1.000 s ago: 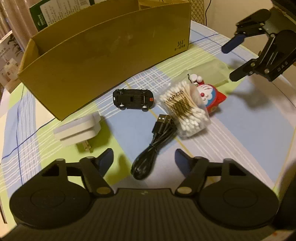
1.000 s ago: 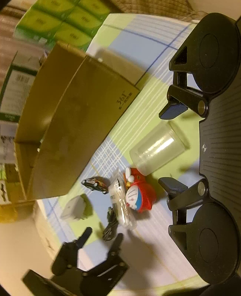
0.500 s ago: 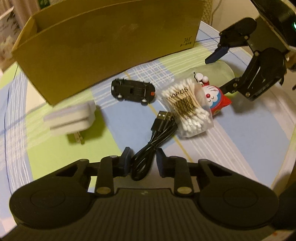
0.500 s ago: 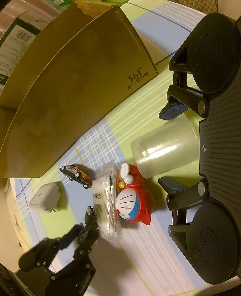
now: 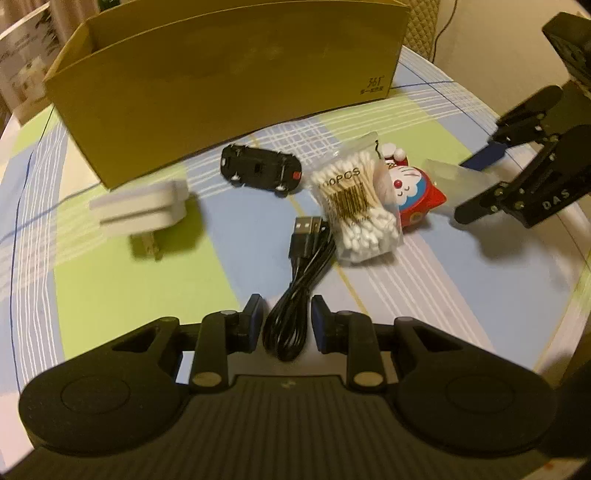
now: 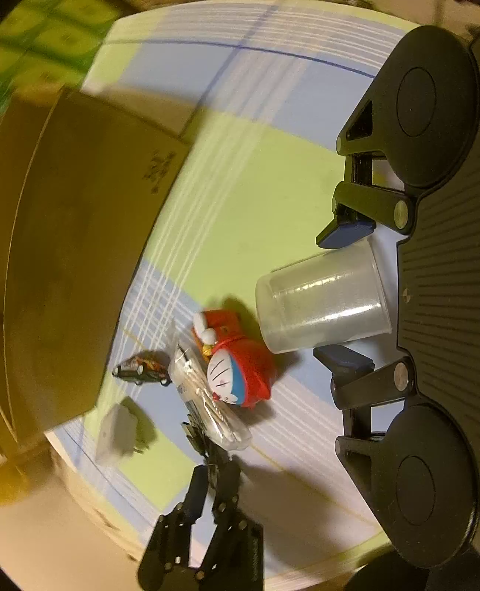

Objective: Organize objects
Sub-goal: 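Lift the cable with the left tool while the right tool lifts the cup, then carry the cable and cup over the cardboard box with both tools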

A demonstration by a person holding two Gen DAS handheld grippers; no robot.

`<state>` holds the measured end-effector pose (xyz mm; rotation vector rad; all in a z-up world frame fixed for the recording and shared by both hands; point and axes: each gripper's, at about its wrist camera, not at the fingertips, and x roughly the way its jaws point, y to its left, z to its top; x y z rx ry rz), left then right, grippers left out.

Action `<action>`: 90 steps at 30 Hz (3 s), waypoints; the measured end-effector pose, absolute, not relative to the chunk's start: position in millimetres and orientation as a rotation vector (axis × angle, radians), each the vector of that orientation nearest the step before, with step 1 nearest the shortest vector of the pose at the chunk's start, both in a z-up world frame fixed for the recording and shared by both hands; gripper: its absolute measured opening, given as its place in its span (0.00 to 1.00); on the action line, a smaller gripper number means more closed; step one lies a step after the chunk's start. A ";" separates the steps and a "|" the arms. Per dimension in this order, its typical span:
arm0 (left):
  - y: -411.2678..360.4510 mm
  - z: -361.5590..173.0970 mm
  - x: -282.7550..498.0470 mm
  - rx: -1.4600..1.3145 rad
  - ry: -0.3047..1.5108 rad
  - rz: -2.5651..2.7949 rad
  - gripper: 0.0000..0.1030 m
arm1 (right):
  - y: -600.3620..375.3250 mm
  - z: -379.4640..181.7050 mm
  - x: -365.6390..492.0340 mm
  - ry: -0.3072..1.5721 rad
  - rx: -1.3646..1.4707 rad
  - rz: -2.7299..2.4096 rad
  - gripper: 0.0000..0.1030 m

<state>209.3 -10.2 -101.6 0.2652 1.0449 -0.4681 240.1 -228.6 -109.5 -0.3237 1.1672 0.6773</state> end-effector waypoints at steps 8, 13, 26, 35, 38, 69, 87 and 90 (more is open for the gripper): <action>-19.0 -102.2 214.5 0.292 1.054 -0.485 0.15 | -244.5 -105.7 232.6 1.151 -0.194 0.606 0.52; -9.2 -99.7 214.4 0.193 1.085 -0.453 0.13 | -249.4 -104.8 224.6 1.145 -0.130 0.572 0.52; 16.1 -77.0 171.2 0.070 1.074 -0.346 0.10 | -254.6 -80.2 192.7 1.086 -0.065 0.543 0.48; 13.6 -61.9 152.6 0.065 1.050 -0.340 0.10 | -251.4 -92.8 168.0 1.087 -0.160 0.547 0.48; 14.9 -64.6 148.9 0.055 1.055 -0.340 0.10 | -253.5 -101.9 163.1 1.106 -0.165 0.563 0.48; 15.5 -37.6 144.6 0.071 0.999 -0.330 0.10 | -245.3 -42.1 166.1 0.976 -0.148 0.562 0.47; 3.3 71.7 191.4 0.098 0.858 -0.363 0.10 | -223.6 52.4 201.3 0.870 -0.114 0.603 0.47; 0.8 87.8 203.0 0.107 0.838 -0.364 0.10 | -218.8 65.0 213.9 0.859 -0.120 0.603 0.47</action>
